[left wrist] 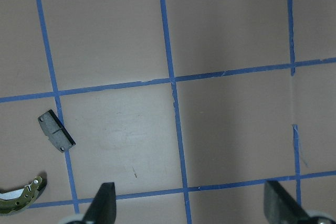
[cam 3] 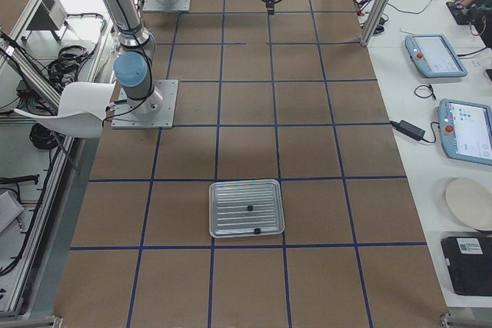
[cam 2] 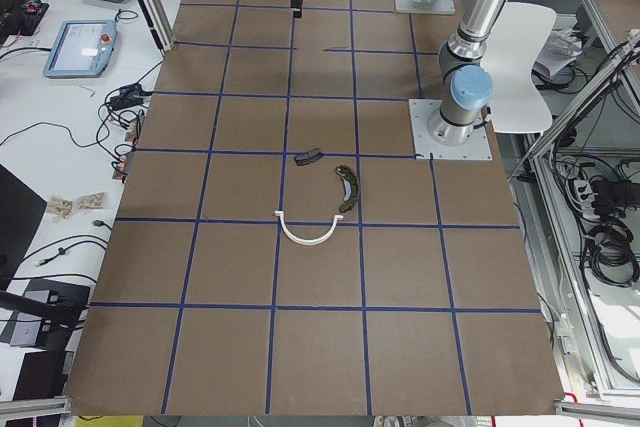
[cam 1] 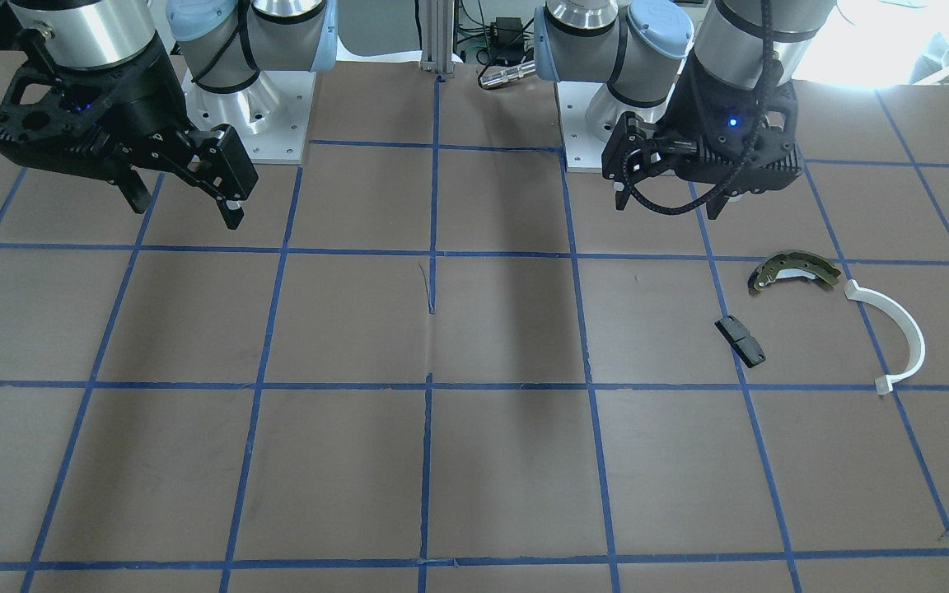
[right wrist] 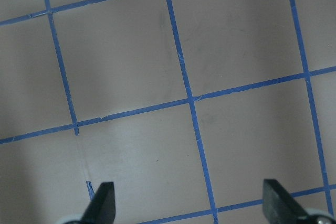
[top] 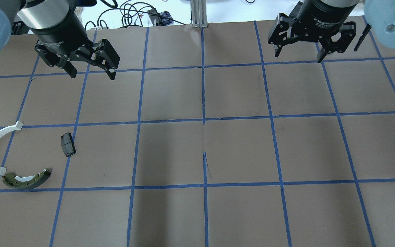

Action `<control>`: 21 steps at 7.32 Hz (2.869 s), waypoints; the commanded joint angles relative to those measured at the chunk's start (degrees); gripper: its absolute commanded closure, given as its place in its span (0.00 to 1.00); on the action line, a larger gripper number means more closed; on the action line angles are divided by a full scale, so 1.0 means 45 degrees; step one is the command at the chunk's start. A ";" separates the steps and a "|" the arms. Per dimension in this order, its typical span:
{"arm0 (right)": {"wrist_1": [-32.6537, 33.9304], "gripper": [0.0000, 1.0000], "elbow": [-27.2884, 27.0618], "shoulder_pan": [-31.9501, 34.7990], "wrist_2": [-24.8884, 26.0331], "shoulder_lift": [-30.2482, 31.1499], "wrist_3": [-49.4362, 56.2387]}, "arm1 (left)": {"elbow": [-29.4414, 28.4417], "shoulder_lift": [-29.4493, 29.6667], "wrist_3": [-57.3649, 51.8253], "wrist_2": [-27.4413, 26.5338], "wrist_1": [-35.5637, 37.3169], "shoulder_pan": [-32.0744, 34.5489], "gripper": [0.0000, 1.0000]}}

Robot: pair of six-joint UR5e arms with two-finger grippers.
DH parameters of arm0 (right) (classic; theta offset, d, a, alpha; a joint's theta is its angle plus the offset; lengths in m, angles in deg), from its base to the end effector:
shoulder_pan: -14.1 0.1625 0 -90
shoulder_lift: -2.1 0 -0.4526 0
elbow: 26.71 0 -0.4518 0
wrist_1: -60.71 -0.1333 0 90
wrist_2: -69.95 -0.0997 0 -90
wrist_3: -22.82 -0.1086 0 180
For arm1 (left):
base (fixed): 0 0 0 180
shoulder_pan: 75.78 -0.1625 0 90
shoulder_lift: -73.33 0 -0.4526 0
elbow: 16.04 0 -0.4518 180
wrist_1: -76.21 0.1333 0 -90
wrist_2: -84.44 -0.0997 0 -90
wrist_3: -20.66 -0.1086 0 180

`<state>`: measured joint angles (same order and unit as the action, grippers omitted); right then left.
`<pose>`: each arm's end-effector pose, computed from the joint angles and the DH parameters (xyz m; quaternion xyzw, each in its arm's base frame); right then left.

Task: Place bearing gear from tray to pile

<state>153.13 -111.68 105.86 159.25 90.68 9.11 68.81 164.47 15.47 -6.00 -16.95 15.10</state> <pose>0.1522 -0.5683 0.5459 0.1036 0.9932 -0.0513 0.0131 -0.1411 -0.5589 0.5395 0.0529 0.9986 -0.0073 0.0041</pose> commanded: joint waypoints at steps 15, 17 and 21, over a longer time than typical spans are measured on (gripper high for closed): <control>-0.2512 0.00 0.0052 -0.6159 0.1735 0.0413 1.2299 | 0.0012 0.0000 0.0000 0.0039 0.0019 0.0039 0.00; -0.2103 0.00 -0.0026 -0.9379 0.1640 -0.0130 1.6254 | -0.0008 0.0000 0.0000 0.0039 0.0019 0.0039 0.00; 0.3018 0.00 -0.0588 -1.2048 0.1503 -0.4634 2.1250 | 0.0011 0.0000 0.0020 0.0039 0.0039 0.0039 0.00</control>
<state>158.36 -112.62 53.88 166.12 76.55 101.96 68.79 164.54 15.56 -5.83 -16.78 15.27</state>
